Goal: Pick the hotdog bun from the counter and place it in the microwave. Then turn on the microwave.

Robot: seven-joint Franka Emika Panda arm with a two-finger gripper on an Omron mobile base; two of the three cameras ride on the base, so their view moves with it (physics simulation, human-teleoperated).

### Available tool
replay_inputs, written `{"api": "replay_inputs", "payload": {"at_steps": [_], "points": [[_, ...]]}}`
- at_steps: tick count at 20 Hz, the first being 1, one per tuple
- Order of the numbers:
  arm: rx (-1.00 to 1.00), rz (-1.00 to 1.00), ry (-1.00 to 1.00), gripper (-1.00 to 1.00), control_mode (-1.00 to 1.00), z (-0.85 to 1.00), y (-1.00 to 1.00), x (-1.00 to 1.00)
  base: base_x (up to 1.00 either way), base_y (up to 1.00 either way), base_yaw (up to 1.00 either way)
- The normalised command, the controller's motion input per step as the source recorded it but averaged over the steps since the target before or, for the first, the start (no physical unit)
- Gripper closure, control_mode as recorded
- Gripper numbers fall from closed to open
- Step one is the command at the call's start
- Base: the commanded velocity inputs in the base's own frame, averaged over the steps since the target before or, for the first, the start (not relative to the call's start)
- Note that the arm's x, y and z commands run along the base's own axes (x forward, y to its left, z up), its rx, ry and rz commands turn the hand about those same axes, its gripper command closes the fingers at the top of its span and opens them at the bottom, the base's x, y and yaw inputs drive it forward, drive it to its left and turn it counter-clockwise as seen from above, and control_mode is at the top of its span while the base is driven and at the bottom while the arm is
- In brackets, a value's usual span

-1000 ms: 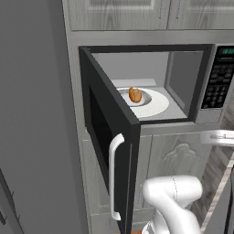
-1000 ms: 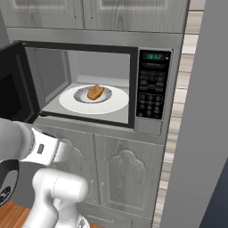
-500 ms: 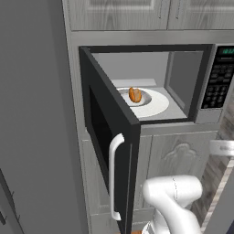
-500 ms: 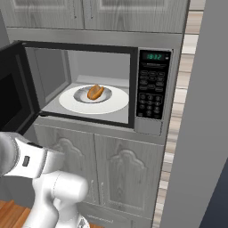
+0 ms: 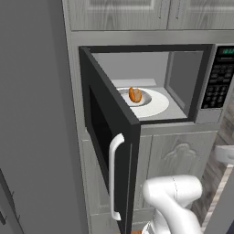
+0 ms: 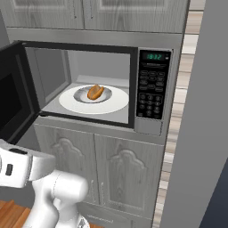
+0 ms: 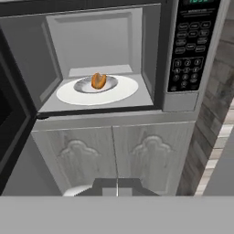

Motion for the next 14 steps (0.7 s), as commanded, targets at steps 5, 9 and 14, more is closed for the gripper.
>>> {"api": "replay_inputs", "payload": {"at_steps": [5, 9, 14], "points": [[-0.02, 0.00, 0.00, 1.00, -1.00, 0.26, 0.00, -0.22, 0.00, 0.00, 0.00], [-0.03, 0.00, 0.00, 1.00, -1.00, 0.22, 0.00, -0.21, 0.00, 0.00, 0.00], [-0.05, 0.00, 0.00, 1.00, -1.00, 0.13, 0.02, -0.20, 0.00, 0.00, 0.00]]}}
